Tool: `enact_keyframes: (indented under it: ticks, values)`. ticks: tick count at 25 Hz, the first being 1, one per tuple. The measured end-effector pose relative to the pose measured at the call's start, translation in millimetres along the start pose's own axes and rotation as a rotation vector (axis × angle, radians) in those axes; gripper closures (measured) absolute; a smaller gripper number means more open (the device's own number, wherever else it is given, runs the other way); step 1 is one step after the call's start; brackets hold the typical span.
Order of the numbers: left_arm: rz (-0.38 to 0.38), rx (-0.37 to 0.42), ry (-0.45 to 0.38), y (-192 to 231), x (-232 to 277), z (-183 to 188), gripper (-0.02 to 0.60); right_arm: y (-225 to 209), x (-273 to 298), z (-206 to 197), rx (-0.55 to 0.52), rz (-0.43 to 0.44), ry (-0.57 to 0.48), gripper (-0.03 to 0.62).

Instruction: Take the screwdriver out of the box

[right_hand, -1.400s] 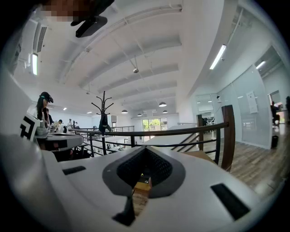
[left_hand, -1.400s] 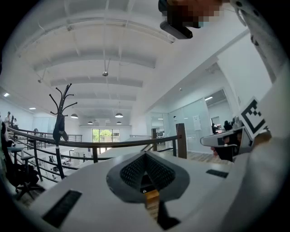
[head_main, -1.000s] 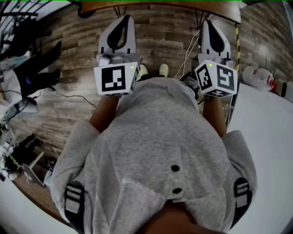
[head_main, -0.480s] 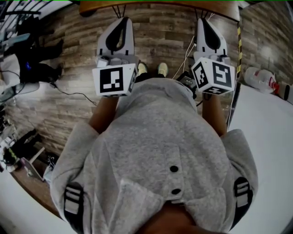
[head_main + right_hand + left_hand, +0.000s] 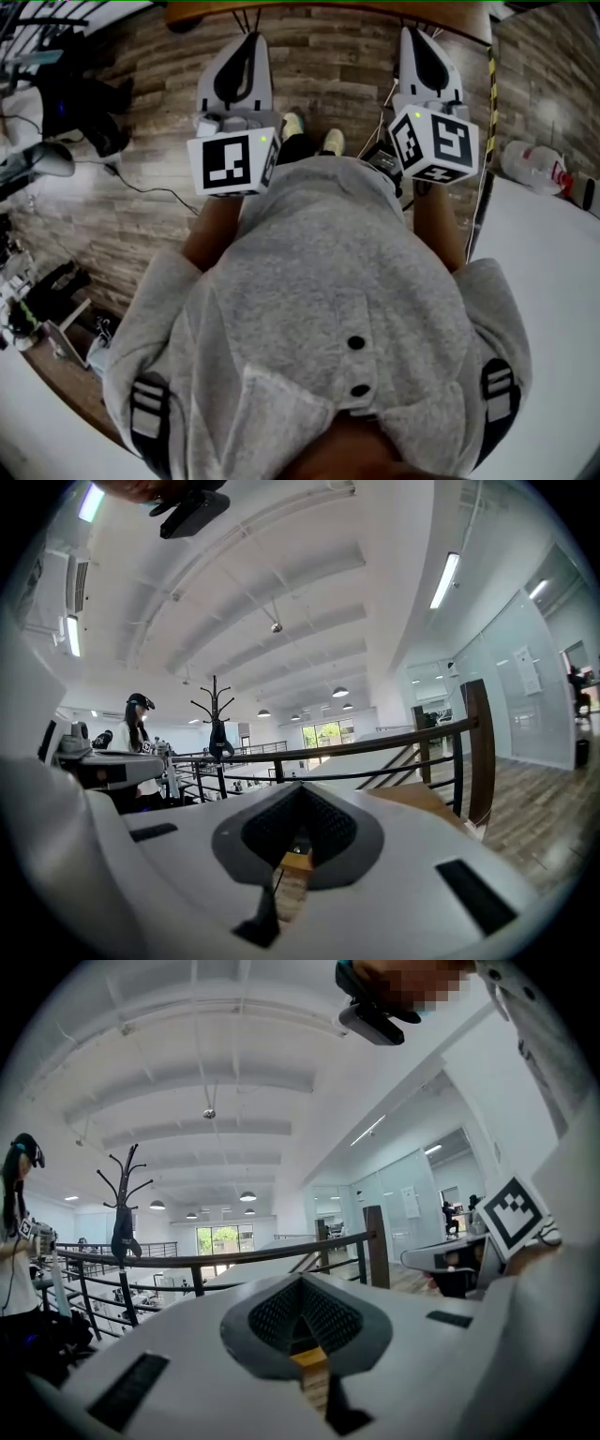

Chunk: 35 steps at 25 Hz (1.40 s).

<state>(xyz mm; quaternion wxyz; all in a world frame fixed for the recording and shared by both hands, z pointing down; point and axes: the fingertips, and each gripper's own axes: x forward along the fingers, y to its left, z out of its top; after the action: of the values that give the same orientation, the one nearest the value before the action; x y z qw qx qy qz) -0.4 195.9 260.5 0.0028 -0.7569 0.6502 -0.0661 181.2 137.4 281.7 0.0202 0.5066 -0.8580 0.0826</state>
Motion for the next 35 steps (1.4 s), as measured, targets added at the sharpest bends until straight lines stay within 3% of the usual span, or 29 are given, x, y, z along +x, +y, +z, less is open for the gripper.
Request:
enact_keyframes:
  ticks: [5,15,22,35]
  values:
    - [-0.017,0.013,-0.016,-3,-1,3,0.571,1,-4,-2,0.016,-0.011,-0.006,0.583]
    - [-0.054,-0.036,-0.019,10,17,-4,0.571,13,24,-7,0.010,-0.008,0.029,0.583]
    - [-0.025,-0.074,-0.003,69,48,-23,0.571,32,89,-14,-0.004,-0.015,0.048,0.583]
    - [-0.067,-0.103,-0.016,151,139,-23,0.571,49,194,0,-0.028,-0.062,0.057,0.583]
